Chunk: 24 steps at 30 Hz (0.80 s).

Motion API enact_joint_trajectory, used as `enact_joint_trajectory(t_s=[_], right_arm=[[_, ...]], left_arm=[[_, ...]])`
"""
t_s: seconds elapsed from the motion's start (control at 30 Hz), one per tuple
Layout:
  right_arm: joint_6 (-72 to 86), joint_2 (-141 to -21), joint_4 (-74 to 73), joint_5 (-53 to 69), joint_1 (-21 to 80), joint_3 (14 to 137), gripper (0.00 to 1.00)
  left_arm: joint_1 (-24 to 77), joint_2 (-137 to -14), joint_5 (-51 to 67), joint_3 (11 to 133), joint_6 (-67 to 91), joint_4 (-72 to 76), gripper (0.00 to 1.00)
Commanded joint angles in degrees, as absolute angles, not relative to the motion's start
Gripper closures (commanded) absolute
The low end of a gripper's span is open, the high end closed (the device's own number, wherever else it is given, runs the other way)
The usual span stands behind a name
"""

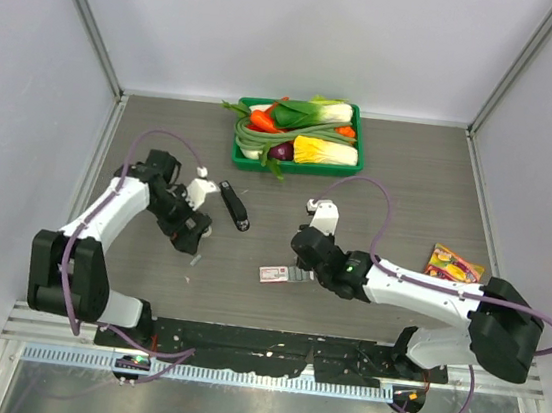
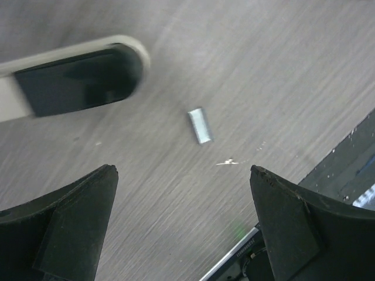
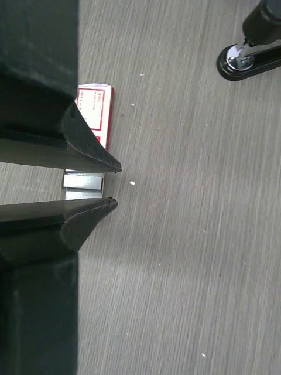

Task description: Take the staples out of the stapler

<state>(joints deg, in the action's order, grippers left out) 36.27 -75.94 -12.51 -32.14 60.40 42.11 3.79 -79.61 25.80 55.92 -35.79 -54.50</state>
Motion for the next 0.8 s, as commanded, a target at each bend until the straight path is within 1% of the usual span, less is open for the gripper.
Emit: enact_joint_trajectory(t_s=[0.0,0.1,0.23,0.37,0.5,0.63,0.67,0.73,0.77], right_arm=[[35.8,-73.5,-13.1,-34.6,60.0,42.6,0.7],[35.8,-73.5,-13.6,-35.1,59.9,43.0,0.7],[35.6,-72.8,-13.7,-35.4,59.8,43.1,0.71],[35.3,-71.9,-14.0,-35.6,59.6,42.7,0.71],[35.3,-71.1,-14.0,-35.7,59.2,42.2,0.71],[35.1,-70.7,-14.1,-35.8,59.1,42.2,0.73],[35.2,-70.5,-14.1,-35.8,58.8,42.2,0.74],[35.0,-70.4,-14.2,-35.9,58.8,42.1,0.74],[35.0,-70.4,-14.2,-35.8,58.7,42.1,0.75]], left_arm=[[10.0,-80.2,22.2,52.7,-36.7,-53.0,0.0],[14.2,-81.4,22.1,52.0,-33.9,-51.2,0.0],[18.3,-84.5,18.4,51.7,-30.6,-47.6,0.0],[19.3,-87.1,13.1,51.8,-27.7,-44.0,0.0],[19.5,-88.6,11.5,51.8,-25.8,-42.5,0.02],[20.7,-89.2,12.4,51.2,-25.8,-42.6,0.11],[21.0,-89.4,12.5,51.0,-25.8,-42.6,0.16],[22.0,-89.6,12.9,50.4,-25.4,-42.5,0.21],[22.2,-89.6,12.9,50.2,-25.4,-42.5,0.26]])
